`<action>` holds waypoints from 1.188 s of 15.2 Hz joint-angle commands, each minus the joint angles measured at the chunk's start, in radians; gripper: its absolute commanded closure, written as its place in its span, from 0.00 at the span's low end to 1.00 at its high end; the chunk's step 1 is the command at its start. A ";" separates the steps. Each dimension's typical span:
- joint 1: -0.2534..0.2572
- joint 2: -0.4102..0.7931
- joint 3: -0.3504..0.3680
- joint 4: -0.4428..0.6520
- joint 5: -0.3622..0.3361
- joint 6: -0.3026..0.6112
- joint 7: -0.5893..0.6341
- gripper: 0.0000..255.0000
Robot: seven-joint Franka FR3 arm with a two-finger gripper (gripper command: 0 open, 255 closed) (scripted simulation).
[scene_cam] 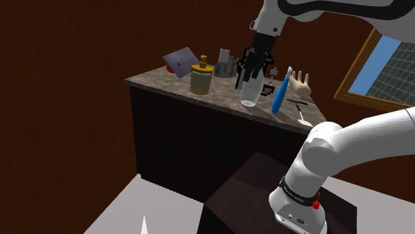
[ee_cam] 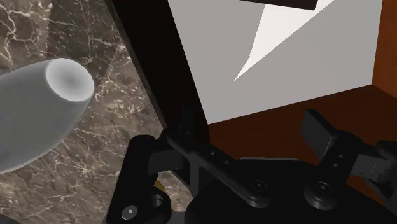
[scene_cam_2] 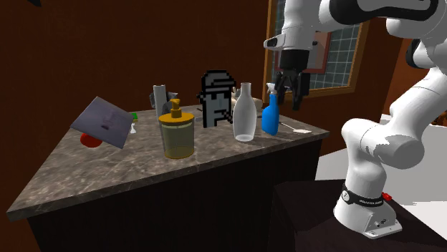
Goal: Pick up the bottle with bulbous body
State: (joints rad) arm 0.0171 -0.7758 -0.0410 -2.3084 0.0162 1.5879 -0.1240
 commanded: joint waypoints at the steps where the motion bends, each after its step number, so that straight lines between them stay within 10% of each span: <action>1: 0.000 0.000 0.000 0.000 0.000 0.000 0.000 0.00; 18: -0.079 0.340 -0.322 0.383 -0.128 -0.014 -0.344 0.00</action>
State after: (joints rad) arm -0.0591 -0.4561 -0.3458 -1.9526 -0.1104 1.5780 -0.4474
